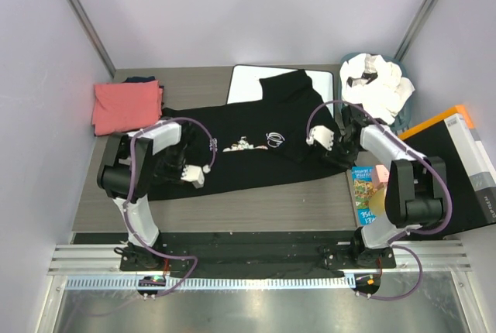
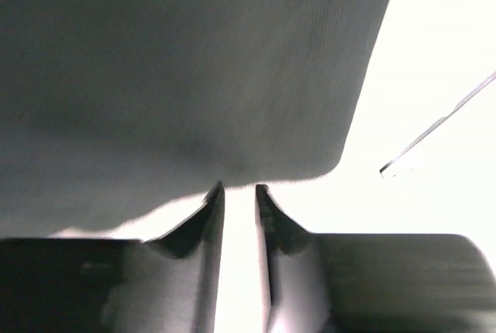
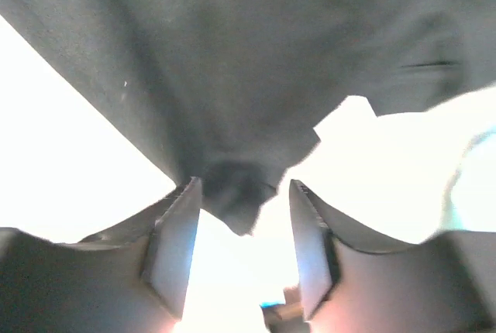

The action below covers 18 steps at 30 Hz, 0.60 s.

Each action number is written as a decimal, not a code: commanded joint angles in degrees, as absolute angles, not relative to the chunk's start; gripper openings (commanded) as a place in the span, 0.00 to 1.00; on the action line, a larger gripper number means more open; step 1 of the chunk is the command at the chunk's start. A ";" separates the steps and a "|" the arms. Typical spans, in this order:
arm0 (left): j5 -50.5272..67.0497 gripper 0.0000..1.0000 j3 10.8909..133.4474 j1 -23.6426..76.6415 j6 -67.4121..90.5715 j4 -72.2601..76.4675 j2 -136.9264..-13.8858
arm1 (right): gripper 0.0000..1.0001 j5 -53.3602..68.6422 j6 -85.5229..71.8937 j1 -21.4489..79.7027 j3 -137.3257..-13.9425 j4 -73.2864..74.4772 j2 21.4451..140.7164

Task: Fold and stack the t-shirts
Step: Fold the flattened tshirt in 1/3 of the way

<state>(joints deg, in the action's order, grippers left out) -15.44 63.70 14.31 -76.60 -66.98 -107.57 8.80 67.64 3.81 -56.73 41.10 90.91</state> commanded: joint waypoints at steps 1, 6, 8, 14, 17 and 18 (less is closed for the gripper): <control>-11.69 0.27 71.97 13.89 -76.47 -73.91 -100.65 | 0.57 10.89 71.79 6.23 -64.41 44.12 83.94; -14.40 0.31 82.78 14.41 -71.91 -74.27 -102.12 | 0.57 11.77 81.19 11.95 -64.16 39.47 84.37; -14.68 0.31 86.38 15.03 -70.49 -74.36 -102.74 | 0.55 13.09 83.31 13.35 -63.90 38.15 86.29; -19.07 0.30 86.93 17.14 -68.47 -70.50 -101.87 | 0.55 17.14 90.69 16.34 -58.63 34.37 88.50; -20.04 0.30 86.83 17.58 -68.47 -68.65 -101.78 | 0.55 16.88 92.98 18.36 -54.76 30.07 89.47; -20.13 0.29 87.01 17.58 -68.47 -68.21 -101.86 | 0.55 16.53 92.90 18.89 -54.41 29.19 90.08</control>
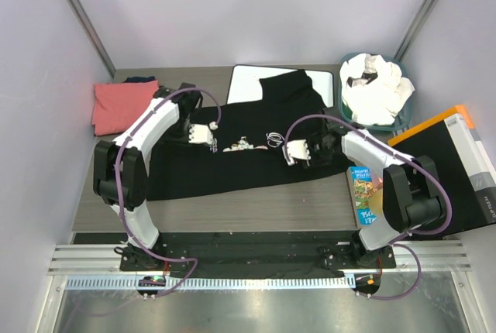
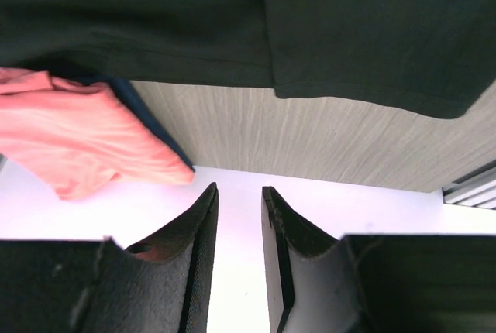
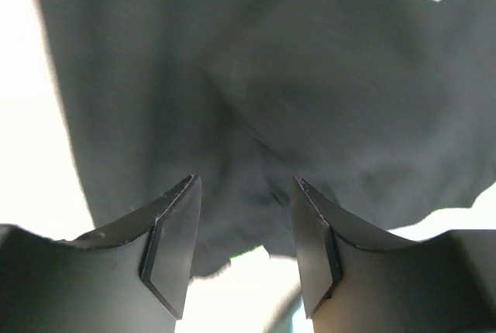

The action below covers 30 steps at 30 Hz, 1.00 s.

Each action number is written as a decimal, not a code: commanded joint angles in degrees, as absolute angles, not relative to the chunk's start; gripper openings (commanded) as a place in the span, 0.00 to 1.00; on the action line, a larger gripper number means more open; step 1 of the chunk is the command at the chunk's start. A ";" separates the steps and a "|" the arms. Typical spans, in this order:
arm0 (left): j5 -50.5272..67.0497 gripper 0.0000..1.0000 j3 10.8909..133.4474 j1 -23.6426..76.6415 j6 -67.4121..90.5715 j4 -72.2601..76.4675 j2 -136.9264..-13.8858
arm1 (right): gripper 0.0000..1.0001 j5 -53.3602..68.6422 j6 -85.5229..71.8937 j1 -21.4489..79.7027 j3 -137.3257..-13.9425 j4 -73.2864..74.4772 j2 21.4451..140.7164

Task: Fold and stack the t-shirts
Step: Fold the flattened tshirt in 1/3 of the way

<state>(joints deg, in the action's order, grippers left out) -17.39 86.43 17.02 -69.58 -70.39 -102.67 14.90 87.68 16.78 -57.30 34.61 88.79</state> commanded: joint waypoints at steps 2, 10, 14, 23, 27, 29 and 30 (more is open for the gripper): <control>-19.87 0.29 87.80 17.58 -68.47 -67.24 -102.30 | 0.55 15.91 90.54 20.39 -55.45 28.21 92.36; -17.67 0.27 88.94 17.67 -68.21 -64.69 -105.02 | 0.53 14.77 88.33 23.90 -60.11 25.66 97.29; -17.67 0.26 88.86 17.67 -67.59 -64.42 -105.55 | 0.45 14.24 88.51 24.08 -61.78 25.75 99.40; -18.37 0.26 89.12 17.75 -68.03 -63.46 -107.57 | 0.09 13.89 89.29 24.34 -62.66 26.89 99.93; -18.11 0.25 90.61 17.67 -68.12 -63.89 -109.24 | 0.02 13.10 89.65 24.52 -65.38 27.24 99.58; -18.19 0.25 90.97 17.67 -68.12 -63.90 -109.60 | 0.02 12.75 90.61 24.52 -66.88 27.68 99.49; -18.19 0.25 90.97 17.67 -68.12 -63.72 -109.95 | 0.02 12.74 90.88 24.52 -68.54 28.47 99.41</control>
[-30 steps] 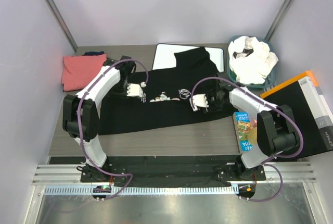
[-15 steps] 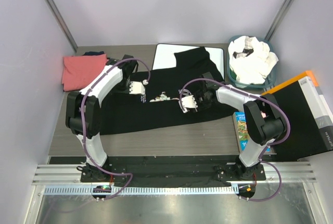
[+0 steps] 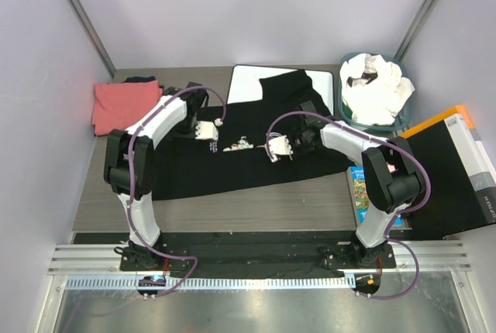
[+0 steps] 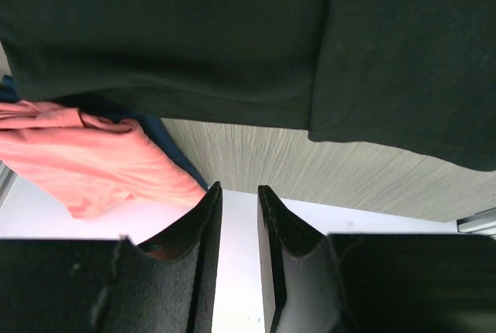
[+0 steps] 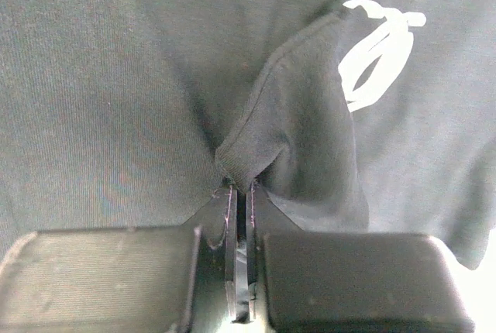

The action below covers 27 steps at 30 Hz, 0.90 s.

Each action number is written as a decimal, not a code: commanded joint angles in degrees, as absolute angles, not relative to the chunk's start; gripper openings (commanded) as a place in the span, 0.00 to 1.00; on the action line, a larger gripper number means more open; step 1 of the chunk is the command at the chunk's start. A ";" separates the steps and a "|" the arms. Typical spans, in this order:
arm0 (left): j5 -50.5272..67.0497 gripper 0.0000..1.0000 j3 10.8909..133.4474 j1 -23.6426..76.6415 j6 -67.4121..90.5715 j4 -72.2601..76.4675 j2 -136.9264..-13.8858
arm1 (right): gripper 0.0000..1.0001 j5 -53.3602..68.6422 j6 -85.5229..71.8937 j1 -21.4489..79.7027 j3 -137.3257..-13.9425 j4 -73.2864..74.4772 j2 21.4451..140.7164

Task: Fold and stack the t-shirts
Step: Fold the flattened tshirt in 1/3 of the way

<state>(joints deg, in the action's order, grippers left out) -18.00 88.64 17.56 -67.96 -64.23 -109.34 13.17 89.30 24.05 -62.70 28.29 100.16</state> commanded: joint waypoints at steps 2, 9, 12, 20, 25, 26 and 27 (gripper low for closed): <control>-18.11 0.25 91.05 17.84 -68.03 -63.72 -110.21 | 0.02 13.01 91.58 24.43 -70.82 29.09 99.93; -18.10 0.25 91.58 17.75 -67.32 -63.81 -110.83 | 0.09 11.17 92.20 24.70 -75.76 30.58 103.01; -18.11 0.25 91.50 17.84 -67.24 -63.72 -110.83 | 0.17 10.11 92.20 24.70 -76.55 31.37 103.80; -18.02 0.24 91.76 17.84 -66.62 -63.63 -111.36 | 0.16 10.37 90.35 25.31 -79.88 32.34 105.29; -17.84 0.24 92.11 17.93 -66.18 -63.72 -111.53 | 0.23 9.84 90.53 25.49 -81.74 32.61 106.35; -17.84 0.24 92.28 17.93 -66.09 -63.72 -111.62 | 0.24 9.93 90.44 25.49 -82.43 32.69 106.52; -17.84 0.24 92.20 18.02 -66.01 -63.81 -111.71 | 0.24 10.11 90.35 25.58 -82.70 32.70 106.70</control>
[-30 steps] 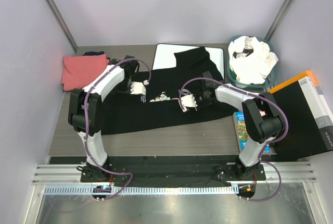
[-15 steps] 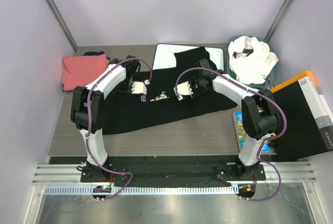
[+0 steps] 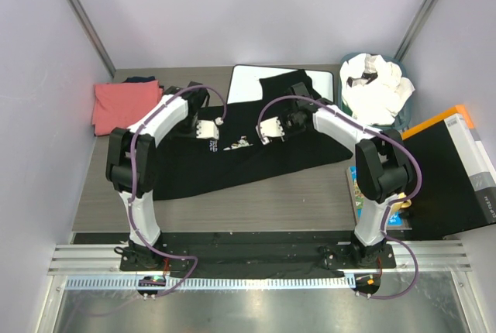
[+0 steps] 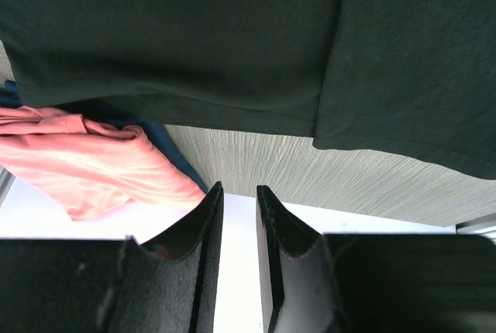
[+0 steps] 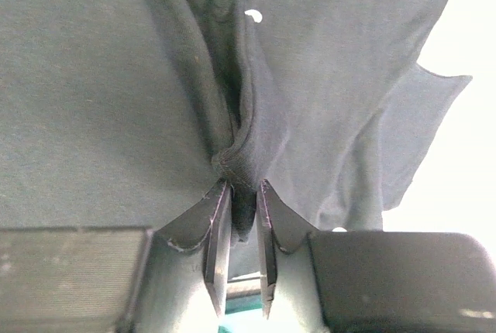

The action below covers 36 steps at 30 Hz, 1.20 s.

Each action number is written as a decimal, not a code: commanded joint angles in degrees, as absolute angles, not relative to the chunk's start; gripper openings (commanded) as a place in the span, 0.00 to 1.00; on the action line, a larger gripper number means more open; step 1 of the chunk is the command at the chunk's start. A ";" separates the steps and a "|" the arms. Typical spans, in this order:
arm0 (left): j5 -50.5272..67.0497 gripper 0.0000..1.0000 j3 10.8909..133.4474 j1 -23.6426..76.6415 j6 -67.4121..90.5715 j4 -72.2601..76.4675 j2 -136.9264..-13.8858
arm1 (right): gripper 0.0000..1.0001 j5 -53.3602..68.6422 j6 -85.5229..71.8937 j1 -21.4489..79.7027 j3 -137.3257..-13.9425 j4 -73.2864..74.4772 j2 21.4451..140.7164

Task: Fold and stack the t-shirts
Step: Fold the flattened tshirt in 1/3 of the way

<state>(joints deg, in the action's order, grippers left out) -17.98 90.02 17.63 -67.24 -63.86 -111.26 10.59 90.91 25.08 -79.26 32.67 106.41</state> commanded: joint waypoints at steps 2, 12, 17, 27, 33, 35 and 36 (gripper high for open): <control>-17.75 0.24 92.28 17.93 -65.83 -63.72 -111.71 | 0.28 9.84 90.18 25.58 -83.49 33.04 107.14; -17.67 0.22 92.55 18.19 -65.22 -63.37 -112.67 | 0.05 8.27 89.04 26.71 -80.00 19.31 108.63; -17.67 0.22 92.72 18.63 -65.04 -63.37 -113.20 | 0.33 -1.99 89.13 28.21 -69.78 -19.98 113.45; -17.75 0.22 91.93 18.72 -64.34 -63.11 -113.29 | 0.61 -14.14 74.36 28.21 -80.77 -17.33 117.25; -17.67 0.22 92.29 18.98 -64.34 -63.28 -113.29 | 0.53 -16.88 67.34 26.72 -84.10 -3.55 115.49; -17.67 0.21 92.11 18.90 -64.25 -63.54 -113.20 | 0.32 -16.00 64.53 25.06 -87.44 8.57 115.49; -17.58 0.21 91.94 18.90 -64.34 -63.72 -113.12 | 0.19 -14.26 61.47 24.27 -88.67 12.70 115.58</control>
<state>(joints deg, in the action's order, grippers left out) -17.98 90.96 18.72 -64.86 -63.57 -113.14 -14.33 71.16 26.98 -82.87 -4.93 119.22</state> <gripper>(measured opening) 0.215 0.425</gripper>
